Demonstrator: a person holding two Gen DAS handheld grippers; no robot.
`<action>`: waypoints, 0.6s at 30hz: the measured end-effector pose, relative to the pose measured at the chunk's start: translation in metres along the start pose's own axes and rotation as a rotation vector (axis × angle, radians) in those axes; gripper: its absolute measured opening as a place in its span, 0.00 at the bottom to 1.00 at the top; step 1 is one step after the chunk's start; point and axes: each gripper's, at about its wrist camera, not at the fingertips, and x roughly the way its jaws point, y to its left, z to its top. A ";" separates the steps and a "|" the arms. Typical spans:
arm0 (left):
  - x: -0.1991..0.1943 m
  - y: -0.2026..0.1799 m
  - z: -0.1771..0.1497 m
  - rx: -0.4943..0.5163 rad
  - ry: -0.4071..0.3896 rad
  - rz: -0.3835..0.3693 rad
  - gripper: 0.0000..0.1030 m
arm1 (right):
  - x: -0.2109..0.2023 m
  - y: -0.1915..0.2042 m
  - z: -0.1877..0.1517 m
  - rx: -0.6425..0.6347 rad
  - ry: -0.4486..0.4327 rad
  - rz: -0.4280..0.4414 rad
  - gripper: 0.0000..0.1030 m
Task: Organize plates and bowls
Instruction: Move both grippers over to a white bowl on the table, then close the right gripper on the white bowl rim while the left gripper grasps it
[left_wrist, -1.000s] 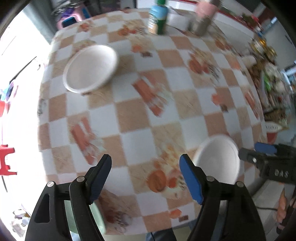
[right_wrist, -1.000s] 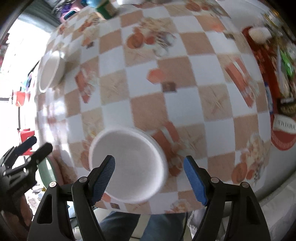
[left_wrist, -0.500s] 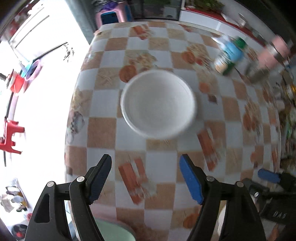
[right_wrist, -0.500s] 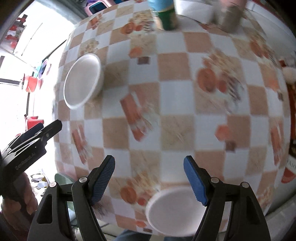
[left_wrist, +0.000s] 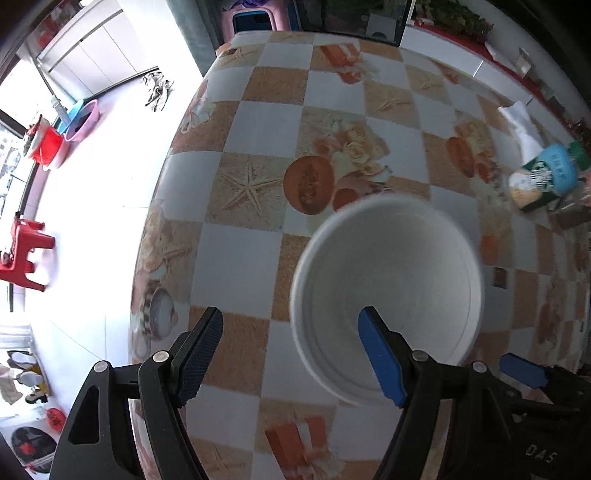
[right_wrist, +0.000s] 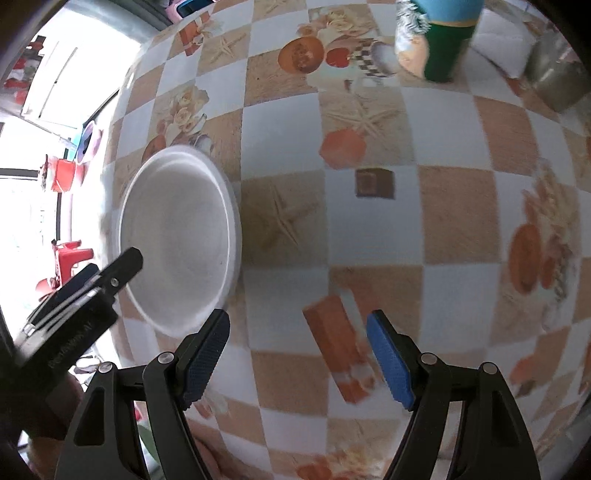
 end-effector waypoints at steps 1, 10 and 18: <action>0.004 0.000 0.002 0.000 0.003 0.002 0.77 | 0.003 0.001 0.003 0.016 0.000 0.006 0.75; 0.004 0.000 0.010 0.061 -0.041 0.036 0.77 | -0.011 0.001 0.008 0.012 -0.058 0.032 0.75; 0.027 0.011 0.029 0.026 0.000 0.025 0.76 | 0.006 0.020 0.029 -0.005 -0.061 0.050 0.75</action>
